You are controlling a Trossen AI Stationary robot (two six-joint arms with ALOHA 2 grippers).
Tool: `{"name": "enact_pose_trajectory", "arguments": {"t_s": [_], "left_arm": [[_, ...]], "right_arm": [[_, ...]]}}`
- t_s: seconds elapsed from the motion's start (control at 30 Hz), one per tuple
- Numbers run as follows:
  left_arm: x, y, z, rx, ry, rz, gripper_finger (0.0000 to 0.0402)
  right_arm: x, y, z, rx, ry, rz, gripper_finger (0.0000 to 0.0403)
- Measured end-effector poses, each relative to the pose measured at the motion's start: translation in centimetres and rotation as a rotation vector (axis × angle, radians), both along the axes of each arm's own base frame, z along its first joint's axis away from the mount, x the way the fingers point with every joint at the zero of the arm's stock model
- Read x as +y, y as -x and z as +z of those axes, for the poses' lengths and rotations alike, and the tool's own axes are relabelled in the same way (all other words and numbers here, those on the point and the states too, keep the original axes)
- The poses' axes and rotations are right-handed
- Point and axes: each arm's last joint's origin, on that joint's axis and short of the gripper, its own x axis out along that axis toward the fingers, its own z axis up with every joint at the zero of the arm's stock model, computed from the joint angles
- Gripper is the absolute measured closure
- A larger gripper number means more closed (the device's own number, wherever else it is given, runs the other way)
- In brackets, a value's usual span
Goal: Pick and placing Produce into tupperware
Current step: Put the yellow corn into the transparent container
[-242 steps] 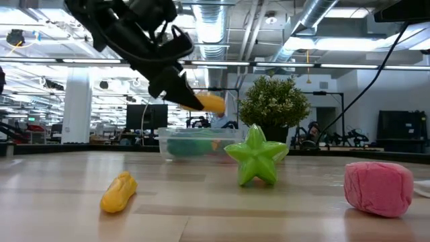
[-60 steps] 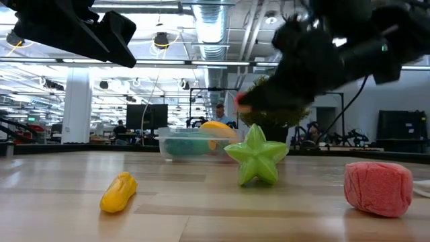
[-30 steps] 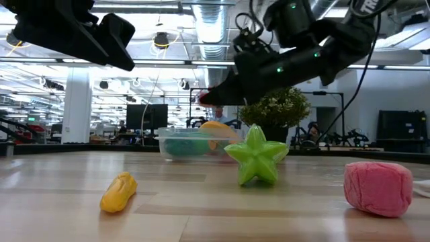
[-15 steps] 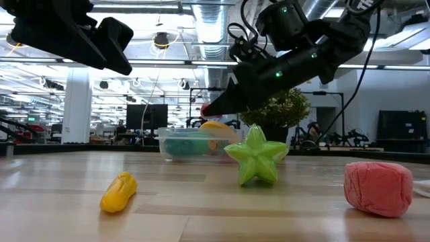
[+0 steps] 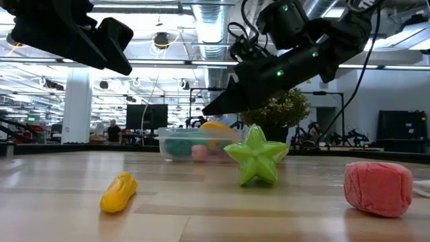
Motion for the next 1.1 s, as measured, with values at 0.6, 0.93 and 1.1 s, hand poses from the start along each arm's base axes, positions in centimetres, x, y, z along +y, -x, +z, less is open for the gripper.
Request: {"name": "enact_pose_trajectory", "arguments": {"t_s": [0.6,0.93,1.1], "left_arm": [[-1.8,-3.1,-4.0,-0.022,-0.015,-0.170,0.0210],[-2.1,-6.2,-6.1,-0.027,0.098,-0.361,0.0210],[-2.3,-6.7,-6.6,-0.007,0.122,-0.413,0.0210]], "right_arm": [[7.7,6.0,6.5,0.133,0.014,0.230,0.0214],[11.5,9.4,5.8,0.255,0.070,0.158,0.0236],[12.5,10.3,5.5,0.275,0.054,0.117,0.0245]]}}
